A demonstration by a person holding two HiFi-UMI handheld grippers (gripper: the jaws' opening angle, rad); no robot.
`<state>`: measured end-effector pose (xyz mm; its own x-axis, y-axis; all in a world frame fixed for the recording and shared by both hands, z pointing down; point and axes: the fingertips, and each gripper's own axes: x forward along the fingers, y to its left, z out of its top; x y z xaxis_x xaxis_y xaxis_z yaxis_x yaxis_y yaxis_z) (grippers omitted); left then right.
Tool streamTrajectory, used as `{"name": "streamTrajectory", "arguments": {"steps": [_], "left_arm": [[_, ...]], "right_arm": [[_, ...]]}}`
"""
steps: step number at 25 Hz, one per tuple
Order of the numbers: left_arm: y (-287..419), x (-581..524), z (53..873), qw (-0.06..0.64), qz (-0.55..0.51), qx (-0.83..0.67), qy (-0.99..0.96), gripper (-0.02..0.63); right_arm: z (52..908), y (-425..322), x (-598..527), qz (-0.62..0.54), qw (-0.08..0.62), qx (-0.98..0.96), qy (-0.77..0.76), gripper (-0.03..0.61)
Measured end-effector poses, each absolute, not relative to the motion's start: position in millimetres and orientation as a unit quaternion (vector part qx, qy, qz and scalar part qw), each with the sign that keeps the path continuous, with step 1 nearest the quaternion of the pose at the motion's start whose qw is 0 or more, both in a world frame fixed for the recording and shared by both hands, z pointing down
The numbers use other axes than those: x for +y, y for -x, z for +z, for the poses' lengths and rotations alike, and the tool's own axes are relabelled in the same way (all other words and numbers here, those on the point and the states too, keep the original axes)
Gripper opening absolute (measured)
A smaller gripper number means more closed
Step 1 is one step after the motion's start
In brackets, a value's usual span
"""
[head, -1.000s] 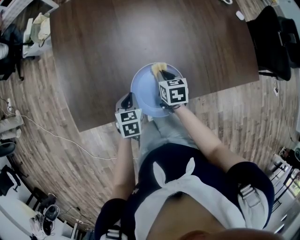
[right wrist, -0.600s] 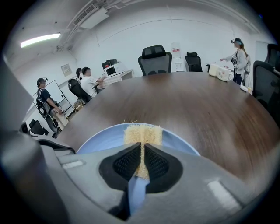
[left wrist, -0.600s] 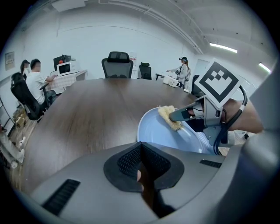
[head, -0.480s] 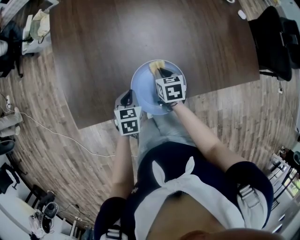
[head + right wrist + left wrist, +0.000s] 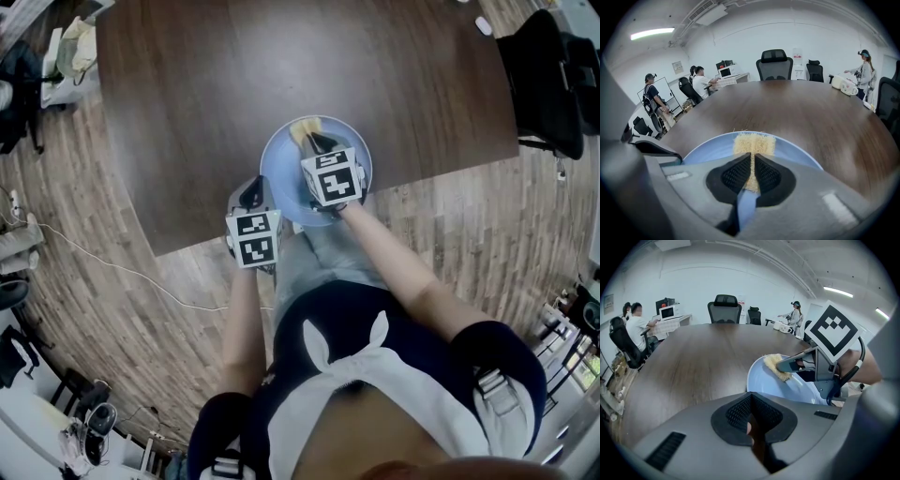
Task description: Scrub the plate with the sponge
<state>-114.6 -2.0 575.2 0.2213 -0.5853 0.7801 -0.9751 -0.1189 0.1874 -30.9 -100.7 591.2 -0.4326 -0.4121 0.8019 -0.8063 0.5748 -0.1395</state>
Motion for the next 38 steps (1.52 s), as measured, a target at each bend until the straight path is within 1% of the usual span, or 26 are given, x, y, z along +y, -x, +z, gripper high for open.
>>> {"name": "streamTrajectory", "arguments": {"steps": [13, 38], "left_arm": [[114.9, -0.9, 575.6, 0.360, 0.272, -0.561, -0.694, -0.002], [117.4, 2.2, 576.6, 0.362, 0.283, -0.565, -0.685, -0.002]], "right_arm": [[590.9, 54.1, -88.3, 0.226, 0.390, -0.831, -0.325, 0.021], [591.2, 78.1, -56.9, 0.219, 0.388, -0.862, -0.243, 0.021]]}}
